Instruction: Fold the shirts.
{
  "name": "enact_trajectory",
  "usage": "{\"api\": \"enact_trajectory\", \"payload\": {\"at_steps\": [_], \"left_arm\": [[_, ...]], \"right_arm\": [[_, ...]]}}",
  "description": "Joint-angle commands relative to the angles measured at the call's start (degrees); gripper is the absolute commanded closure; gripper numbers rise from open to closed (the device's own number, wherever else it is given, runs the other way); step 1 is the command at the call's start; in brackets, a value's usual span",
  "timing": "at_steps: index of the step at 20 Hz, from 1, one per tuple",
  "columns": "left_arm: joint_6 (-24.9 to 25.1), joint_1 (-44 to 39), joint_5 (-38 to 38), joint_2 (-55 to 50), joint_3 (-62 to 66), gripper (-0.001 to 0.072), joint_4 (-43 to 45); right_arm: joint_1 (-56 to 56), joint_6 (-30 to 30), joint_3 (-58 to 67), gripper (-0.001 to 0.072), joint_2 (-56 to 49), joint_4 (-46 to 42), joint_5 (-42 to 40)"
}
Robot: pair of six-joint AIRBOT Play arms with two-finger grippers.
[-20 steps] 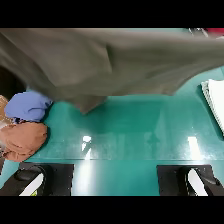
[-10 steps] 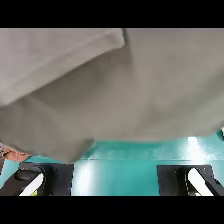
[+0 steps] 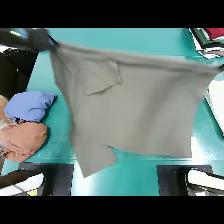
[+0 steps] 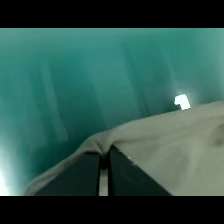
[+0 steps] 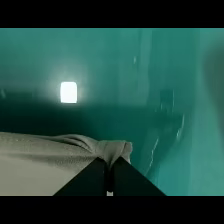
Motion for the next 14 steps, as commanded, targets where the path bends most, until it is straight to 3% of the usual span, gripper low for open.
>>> {"api": "enact_trajectory", "payload": {"at_steps": [1, 3, 5, 7, 11, 14], "left_arm": [[2.6, 0.0, 6.2, -14.2, -1.6, 0.068, 0.2], [3.8, 0.4, 13.3, -18.6, -1.6, 0.068, 0.0], [1.9, 1.7, 19.1, -20.3, -1.6, 0.068, -0.1], [0.8, 3.2, 21.0, -20.2, -0.9, 0.068, -0.2], [1.4, 5.9, 11.0, -20.2, 2.4, 0.0679, -0.4], [2.0, 5.7, 1.7, -20.2, 2.0, 0.0681, 0.5]], "right_arm": [[5.2, 0.1, -1.4, 0.0696, -12.6, -5.2, -6.1], [6.1, 0.7, 5.0, 0.0696, -19.0, -4.8, -8.2], [7.2, 1.1, 11.4, 0.0696, -22.8, -4.9, -8.5], [7.3, 1.1, 15.6, 0.0697, -23.9, -5.0, -9.4], [7.0, 1.1, 18.5, 0.0696, -22.9, -5.1, -8.0], [7.0, 1.1, 11.5, 0.0697, -19.5, -5.5, -7.2]]}}
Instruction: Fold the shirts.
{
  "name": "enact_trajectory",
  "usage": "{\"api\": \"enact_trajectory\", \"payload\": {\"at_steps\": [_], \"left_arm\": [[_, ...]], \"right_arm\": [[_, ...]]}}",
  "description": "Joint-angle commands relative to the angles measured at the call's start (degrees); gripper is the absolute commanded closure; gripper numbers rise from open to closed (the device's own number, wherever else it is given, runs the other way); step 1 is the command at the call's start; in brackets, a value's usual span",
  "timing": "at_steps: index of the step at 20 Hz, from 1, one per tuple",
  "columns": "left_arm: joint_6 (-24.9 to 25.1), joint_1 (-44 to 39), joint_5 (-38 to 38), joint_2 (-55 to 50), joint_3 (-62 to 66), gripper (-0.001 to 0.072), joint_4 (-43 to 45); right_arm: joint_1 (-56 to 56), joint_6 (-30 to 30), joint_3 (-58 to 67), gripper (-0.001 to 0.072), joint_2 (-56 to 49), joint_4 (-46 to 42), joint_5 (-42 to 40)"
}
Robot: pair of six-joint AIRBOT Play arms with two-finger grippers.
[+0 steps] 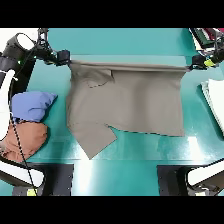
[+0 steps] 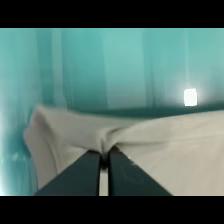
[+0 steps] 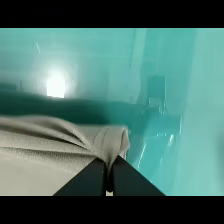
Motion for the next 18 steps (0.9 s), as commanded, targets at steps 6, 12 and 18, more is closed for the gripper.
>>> {"api": "enact_trajectory", "payload": {"at_steps": [6, 12, 18], "left_arm": [[1.6, -2.1, -10.6, -0.3, -9.6, 0.068, 5.2], [-1.0, -2.3, -11.8, 0.3, -14.2, 0.0226, 5.3], [-2.1, -2.3, -15.9, 17.3, -26.6, 0.0225, 10.5]], "right_arm": [[0.4, 0.1, -27.7, 0.0697, 12.9, -0.4, -8.0], [0.0, 0.0, -37.8, 0.0302, 16.8, 5.4, -7.6], [-4.4, -0.5, -42.0, 0.0303, 27.7, 6.2, -2.1]]}}
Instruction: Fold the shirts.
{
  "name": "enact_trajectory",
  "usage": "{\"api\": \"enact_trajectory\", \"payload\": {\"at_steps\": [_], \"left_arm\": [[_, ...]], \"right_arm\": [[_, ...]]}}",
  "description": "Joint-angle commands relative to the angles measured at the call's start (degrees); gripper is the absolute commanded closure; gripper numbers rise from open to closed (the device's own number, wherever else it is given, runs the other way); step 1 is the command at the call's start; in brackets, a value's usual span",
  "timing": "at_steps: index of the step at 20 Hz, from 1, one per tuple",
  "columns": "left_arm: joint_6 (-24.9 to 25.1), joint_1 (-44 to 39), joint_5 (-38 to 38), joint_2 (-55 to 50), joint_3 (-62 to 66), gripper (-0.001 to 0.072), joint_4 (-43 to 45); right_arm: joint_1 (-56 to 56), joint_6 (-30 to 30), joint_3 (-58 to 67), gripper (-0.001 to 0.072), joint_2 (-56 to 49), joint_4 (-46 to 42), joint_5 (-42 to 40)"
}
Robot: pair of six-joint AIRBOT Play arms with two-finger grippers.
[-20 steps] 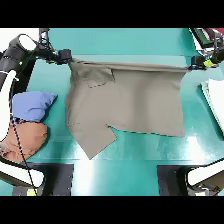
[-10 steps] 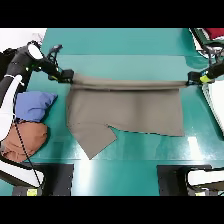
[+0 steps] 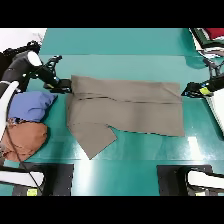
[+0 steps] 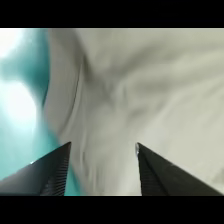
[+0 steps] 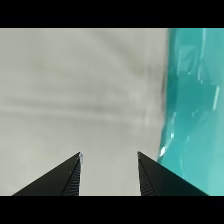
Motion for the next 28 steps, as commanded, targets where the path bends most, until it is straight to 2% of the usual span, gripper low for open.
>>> {"api": "enact_trajectory", "payload": {"at_steps": [1, 4, 6, 10, 13, 16, 21, 24, 25, 26, 28], "left_arm": [[-2.1, -0.1, -1.7, 11.1, -11.8, 0.0224, 1.6], [-2.8, -0.1, 0.1, 22.6, -28.5, 0.0225, -2.3], [-5.3, -0.1, 1.0, 28.5, -37.8, 0.0224, -4.5], [-5.6, -0.1, 5.6, 34.4, -49.9, 0.0224, -12.2], [-5.4, -0.1, 11.6, 34.4, -54.6, 0.0224, -18.0], [-2.5, -0.1, 17.6, 34.4, -56.3, 0.0225, -24.8], [-2.4, -5.3, 22.5, 33.1, -56.5, 0.0226, -26.5], [-2.5, -6.8, 22.5, 32.9, -56.4, 0.0229, -28.0], [-2.5, -6.8, 21.5, 32.9, -56.0, 0.0403, -28.0], [-1.8, -6.8, 20.7, 32.9, -55.3, 0.0687, -28.0], [-1.4, -6.9, 18.5, 32.9, -53.5, 0.068, -27.9]], "right_arm": [[-2.5, -0.5, -4.8, 0.0303, 7.8, 0.8, 1.8], [-4.1, -0.5, -10.5, 0.0303, 14.3, 0.8, 0.2], [-4.7, -0.5, -13.6, 0.0303, 17.2, 0.8, -1.0], [-4.7, -0.5, -15.9, 0.0304, 20.2, 1.3, -2.3], [-4.7, -0.5, -15.9, 0.0304, 21.3, 3.7, -2.6], [-4.6, -0.5, -15.8, 0.0304, 21.4, 5.5, -2.9], [-4.2, -0.5, -15.9, 0.0304, 21.4, 6.8, -2.8], [-4.5, -0.5, -15.9, 0.0304, 21.6, 6.3, -0.5], [-5.0, -0.5, -15.9, 0.0304, 21.6, 6.1, 0.7], [-6.2, -1.2, -15.9, 0.0304, 21.6, 6.1, 2.4], [-9.5, -1.6, -16.9, 0.0304, 21.8, 5.4, 5.4]]}}
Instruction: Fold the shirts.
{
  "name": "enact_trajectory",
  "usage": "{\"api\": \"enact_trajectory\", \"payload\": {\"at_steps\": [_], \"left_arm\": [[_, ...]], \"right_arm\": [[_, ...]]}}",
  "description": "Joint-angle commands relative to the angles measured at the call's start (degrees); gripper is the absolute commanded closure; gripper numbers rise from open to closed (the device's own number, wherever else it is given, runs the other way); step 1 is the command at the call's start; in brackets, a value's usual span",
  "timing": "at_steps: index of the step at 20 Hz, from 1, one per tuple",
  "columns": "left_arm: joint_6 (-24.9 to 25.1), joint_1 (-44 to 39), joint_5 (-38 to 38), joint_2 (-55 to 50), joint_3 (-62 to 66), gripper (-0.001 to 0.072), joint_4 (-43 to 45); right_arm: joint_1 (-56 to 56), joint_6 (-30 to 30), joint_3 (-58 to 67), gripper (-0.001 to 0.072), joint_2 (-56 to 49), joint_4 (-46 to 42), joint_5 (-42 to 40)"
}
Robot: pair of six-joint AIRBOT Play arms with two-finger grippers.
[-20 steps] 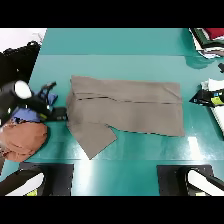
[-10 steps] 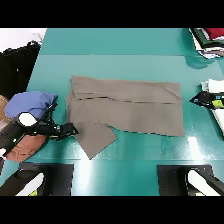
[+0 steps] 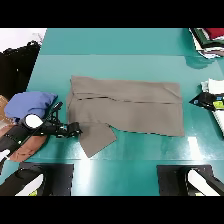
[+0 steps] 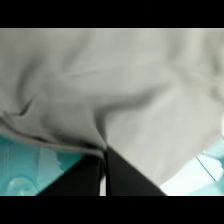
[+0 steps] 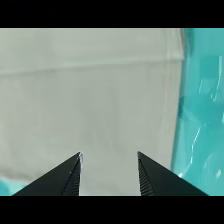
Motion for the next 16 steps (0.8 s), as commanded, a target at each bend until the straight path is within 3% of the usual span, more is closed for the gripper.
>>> {"api": "enact_trajectory", "payload": {"at_steps": [1, 5, 6, 7, 11, 12, 14, 15, 16], "left_arm": [[1.3, -0.4, -3.0, 0.0, 2.7, 0.068, -0.7], [1.8, -0.5, -4.0, 0.0, 6.0, 0.068, -0.6], [1.8, -0.5, -3.8, 0.0, 6.2, 0.068, -0.6], [1.8, -0.5, -3.6, 0.0, 6.2, 0.068, -0.5], [3.2, -0.5, -3.7, 0.0, 6.2, 0.068, -0.5], [3.2, -0.5, -3.6, 0.0, 6.2, 0.068, -0.5], [3.2, -0.5, -3.6, 0.0, 6.2, 0.068, -0.5], [3.2, -0.5, -3.6, 0.0, 6.2, 0.068, -0.5], [3.2, -0.5, -3.6, 0.0, 6.2, 0.068, -0.3]], "right_arm": [[-4.6, -0.6, -2.5, 0.0304, 0.8, -2.6, 4.7], [-12.1, -0.6, -15.5, 0.0289, 4.1, -8.7, 4.8], [-13.6, -0.6, -19.0, 0.0224, 4.1, -8.3, 4.4], [-14.3, -0.6, -22.1, 0.0224, 3.8, -8.3, 3.4], [-14.2, -3.6, -28.0, 0.0233, -0.3, 0.4, -1.7], [-14.2, -4.4, -28.1, 0.0278, -1.6, 2.7, -2.8], [-14.1, -4.9, -28.0, 0.0285, -3.6, 6.2, -4.8], [-14.1, -4.9, -28.0, 0.0344, -4.3, 6.7, -5.8], [-14.1, -5.2, -28.0, 0.0477, -4.7, 6.5, -6.2]]}}
